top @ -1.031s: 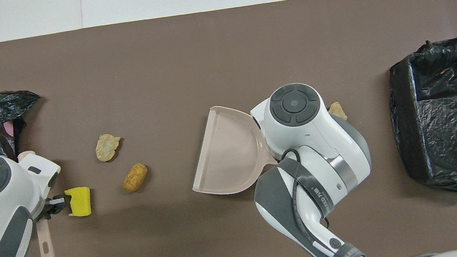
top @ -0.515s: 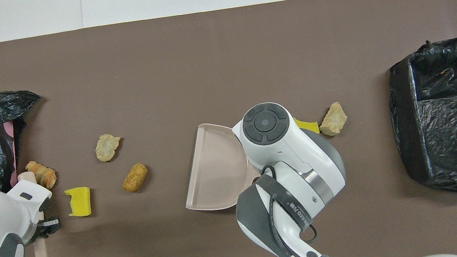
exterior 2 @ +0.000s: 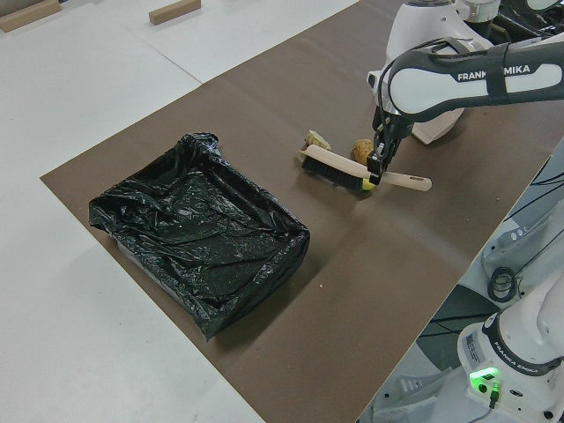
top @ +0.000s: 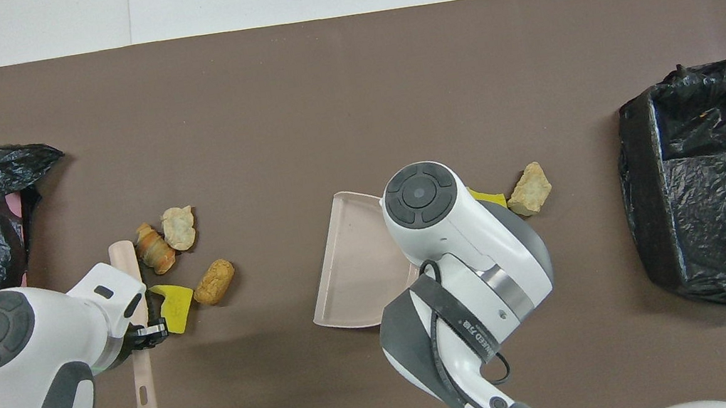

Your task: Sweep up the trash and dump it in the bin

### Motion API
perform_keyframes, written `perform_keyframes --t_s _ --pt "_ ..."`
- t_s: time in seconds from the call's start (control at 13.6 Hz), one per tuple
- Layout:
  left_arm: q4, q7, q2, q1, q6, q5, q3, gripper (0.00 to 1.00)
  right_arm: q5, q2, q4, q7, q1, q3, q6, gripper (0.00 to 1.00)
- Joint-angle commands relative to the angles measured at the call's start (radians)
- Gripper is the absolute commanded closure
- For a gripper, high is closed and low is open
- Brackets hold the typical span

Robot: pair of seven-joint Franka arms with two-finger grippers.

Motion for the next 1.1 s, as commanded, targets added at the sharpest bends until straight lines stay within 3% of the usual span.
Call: perform_keyframes --t_s 0.0,0.15,0.29,0.74,1.03 --pt "0.044 0.032 -0.007 0.016 -0.038 -0.030 0.018 1.00 -0.023 -0.018 -0.032 0.070 -0.005 0.010 0.025 1.00" --pt "0.036 0.089 0.000 0.109 0.008 -0.030 0.017 1.00 -0.017 -0.015 -0.037 0.160 0.020 0.012 0.056 1.00" --pt "0.001 0.148 0.046 0.122 0.100 -0.031 0.018 1.00 -0.017 -0.014 -0.080 0.181 0.043 0.010 0.126 1.00" --pt "-0.019 0.103 0.111 0.041 0.196 -0.065 0.015 1.00 -0.015 -0.012 -0.085 0.159 0.063 0.010 0.163 1.00" --pt "-0.013 0.072 0.140 -0.024 0.236 -0.099 0.012 1.00 -0.020 -0.021 -0.072 0.164 0.090 0.010 0.078 1.00"
